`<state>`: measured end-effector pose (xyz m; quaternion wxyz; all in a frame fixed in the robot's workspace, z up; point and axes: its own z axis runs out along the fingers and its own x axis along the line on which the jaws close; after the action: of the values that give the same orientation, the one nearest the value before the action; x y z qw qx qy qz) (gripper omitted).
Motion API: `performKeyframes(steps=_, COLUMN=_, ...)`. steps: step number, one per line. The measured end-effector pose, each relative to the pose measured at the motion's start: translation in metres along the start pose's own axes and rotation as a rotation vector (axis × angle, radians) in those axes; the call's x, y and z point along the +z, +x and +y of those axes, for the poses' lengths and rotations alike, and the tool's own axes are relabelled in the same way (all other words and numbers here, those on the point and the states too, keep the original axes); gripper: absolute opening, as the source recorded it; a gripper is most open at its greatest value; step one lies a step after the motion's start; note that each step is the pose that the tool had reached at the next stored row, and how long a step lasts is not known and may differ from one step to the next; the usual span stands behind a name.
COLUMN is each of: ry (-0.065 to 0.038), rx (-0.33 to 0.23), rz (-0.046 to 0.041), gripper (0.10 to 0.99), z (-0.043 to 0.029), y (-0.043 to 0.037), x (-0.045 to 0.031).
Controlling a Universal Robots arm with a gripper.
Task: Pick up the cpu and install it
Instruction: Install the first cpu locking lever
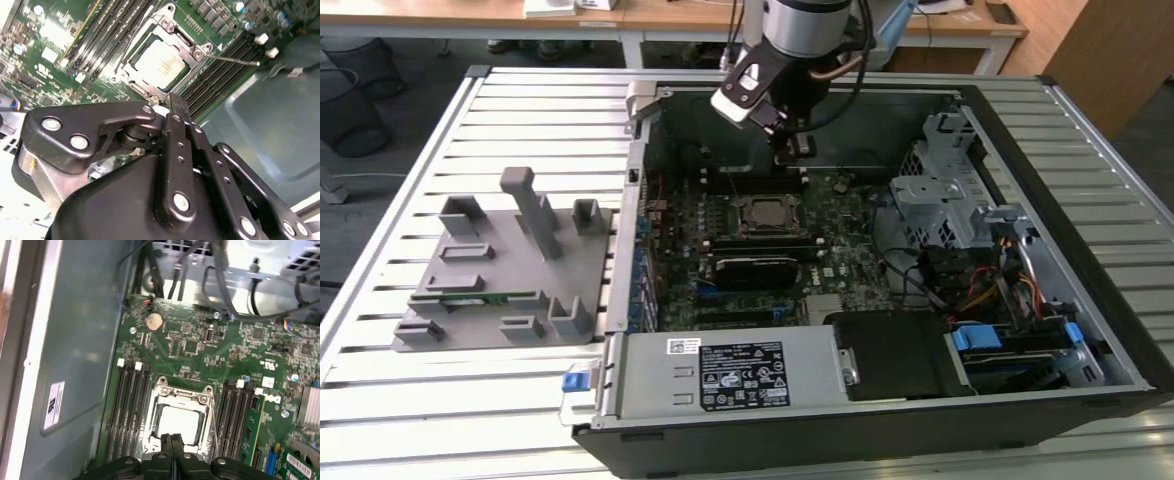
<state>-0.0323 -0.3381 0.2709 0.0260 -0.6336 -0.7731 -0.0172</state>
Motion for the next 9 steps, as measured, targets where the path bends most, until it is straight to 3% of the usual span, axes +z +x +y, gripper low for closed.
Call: performKeyframes(steps=9, ry=0.010, rx=-0.164, rz=-0.0010, gripper=0.114, z=0.0000, y=0.0000, x=0.0009)
